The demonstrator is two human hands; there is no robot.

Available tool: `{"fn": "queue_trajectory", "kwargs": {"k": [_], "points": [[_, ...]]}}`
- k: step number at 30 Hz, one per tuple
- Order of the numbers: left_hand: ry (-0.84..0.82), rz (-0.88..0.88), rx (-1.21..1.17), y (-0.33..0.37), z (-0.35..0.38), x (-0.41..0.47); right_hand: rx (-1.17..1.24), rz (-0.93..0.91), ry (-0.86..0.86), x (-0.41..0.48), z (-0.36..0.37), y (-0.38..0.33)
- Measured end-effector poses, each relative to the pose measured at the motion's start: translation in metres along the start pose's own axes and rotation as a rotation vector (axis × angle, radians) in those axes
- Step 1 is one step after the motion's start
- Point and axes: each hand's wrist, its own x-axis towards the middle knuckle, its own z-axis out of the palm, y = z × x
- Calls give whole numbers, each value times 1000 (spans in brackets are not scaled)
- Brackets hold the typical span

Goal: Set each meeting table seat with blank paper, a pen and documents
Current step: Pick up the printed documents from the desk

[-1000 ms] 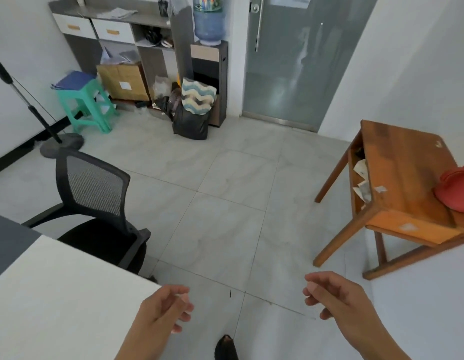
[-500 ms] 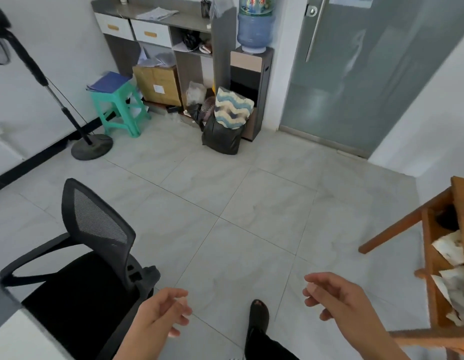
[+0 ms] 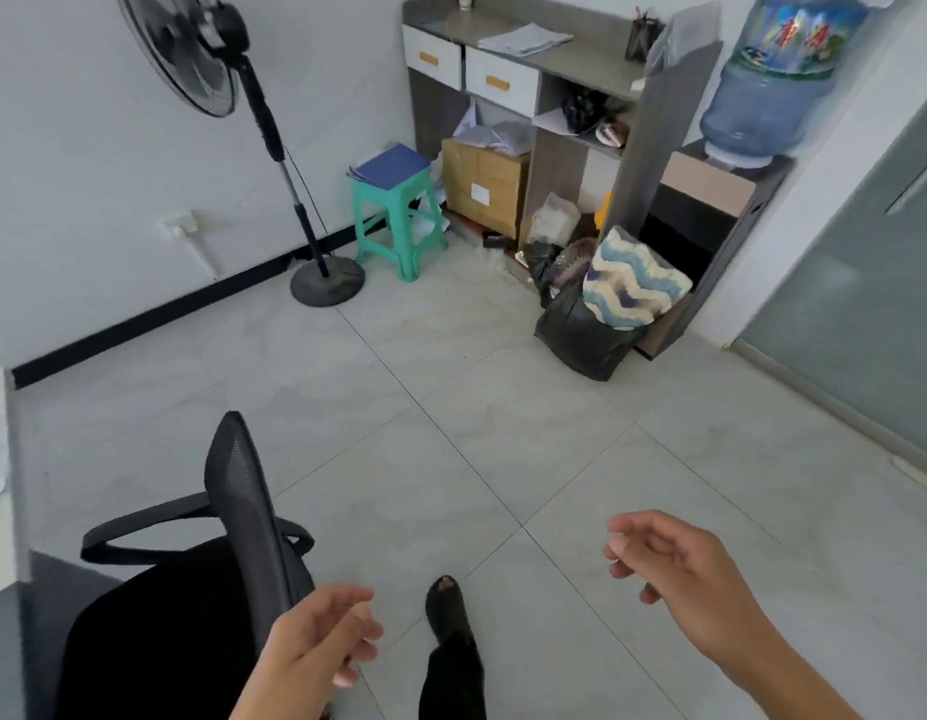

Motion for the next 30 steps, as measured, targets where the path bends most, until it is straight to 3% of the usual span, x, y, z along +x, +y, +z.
{"fn": "queue_trajectory", "kwargs": {"k": [10, 17, 23, 30], "points": [[17, 147, 12, 169, -41, 215, 74, 2, 66, 200, 20, -105], [-19, 118, 28, 253, -33, 344, 104, 51, 118, 343, 11, -148], [22, 64, 15, 332, -22, 459, 86, 48, 81, 504, -5, -202], [124, 130, -25, 423, -24, 580, 18, -69, -81, 666, -10, -313]]}}
